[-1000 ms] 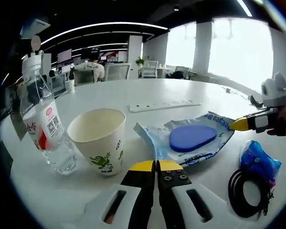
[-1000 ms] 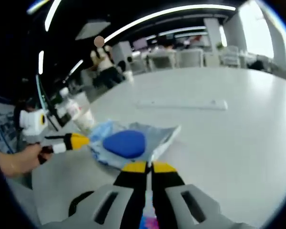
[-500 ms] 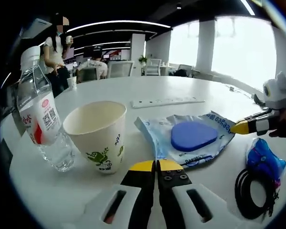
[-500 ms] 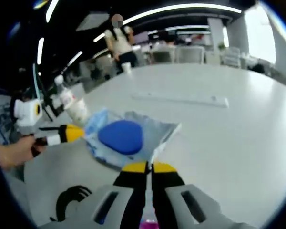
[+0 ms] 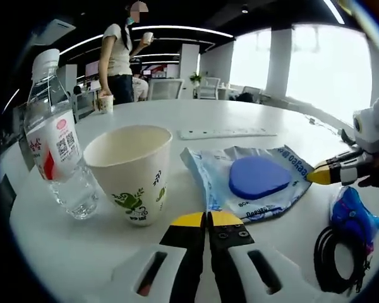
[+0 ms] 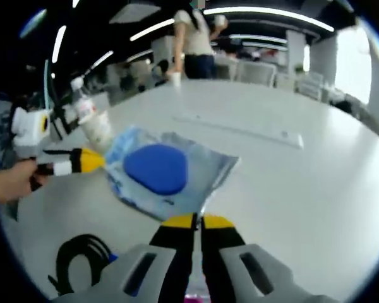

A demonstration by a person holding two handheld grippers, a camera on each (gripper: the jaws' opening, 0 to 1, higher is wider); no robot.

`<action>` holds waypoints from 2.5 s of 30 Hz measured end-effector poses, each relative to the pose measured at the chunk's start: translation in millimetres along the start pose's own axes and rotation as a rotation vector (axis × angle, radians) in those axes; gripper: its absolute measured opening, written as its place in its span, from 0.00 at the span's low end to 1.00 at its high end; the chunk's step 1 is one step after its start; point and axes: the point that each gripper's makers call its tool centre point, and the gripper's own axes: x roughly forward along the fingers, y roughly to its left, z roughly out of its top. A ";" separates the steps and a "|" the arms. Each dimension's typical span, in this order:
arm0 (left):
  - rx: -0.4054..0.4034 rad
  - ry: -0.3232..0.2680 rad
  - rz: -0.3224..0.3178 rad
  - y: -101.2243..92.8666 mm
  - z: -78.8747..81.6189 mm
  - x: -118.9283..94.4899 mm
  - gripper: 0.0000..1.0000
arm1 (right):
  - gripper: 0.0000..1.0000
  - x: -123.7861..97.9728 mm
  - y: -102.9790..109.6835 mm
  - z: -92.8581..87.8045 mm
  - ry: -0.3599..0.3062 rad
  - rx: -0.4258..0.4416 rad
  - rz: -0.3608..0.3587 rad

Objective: Arrange the tabletop items into an orderly group along one side of the table until the central work area is clear of visible clutter.

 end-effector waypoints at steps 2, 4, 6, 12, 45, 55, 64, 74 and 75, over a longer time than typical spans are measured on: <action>0.005 0.002 0.002 0.0 0.1 0.2 0.00 | 0.00 0.5 -1.3 0.2 0.002 -0.004 -0.002; 0.007 0.001 0.003 -0.2 0.0 0.1 0.00 | 0.00 2.0 -4.2 -0.1 0.003 0.001 -0.004; 0.002 0.000 0.012 -0.4 -0.5 -0.4 0.01 | 0.00 1.8 -5.4 -0.5 0.001 0.016 -0.007; 0.032 -0.002 0.036 0.3 0.9 -0.6 0.04 | 0.02 1.0 -3.3 -0.8 0.007 0.024 -0.015; 0.050 -0.095 -0.146 -49.4 25.9 -36.6 0.90 | 0.95 -65.4 -9.3 8.0 -0.063 0.230 -0.102; 0.089 -0.098 -0.233 -70.4 28.7 -51.3 0.99 | 1.00 -99.1 8.8 -1.7 -0.088 0.235 -0.102; 0.143 -0.136 -0.261 -82.3 41.4 -62.0 0.97 | 0.99 -129.2 22.5 -15.6 -0.089 0.245 -0.138; 0.170 -0.150 -0.310 -94.8 46.4 -60.6 0.88 | 0.95 -154.8 30.4 -33.8 -0.082 0.300 -0.207; 0.172 -0.151 -0.314 -96.2 46.5 -60.4 0.87 | 0.94 -157.9 31.6 -37.2 -0.076 0.303 -0.220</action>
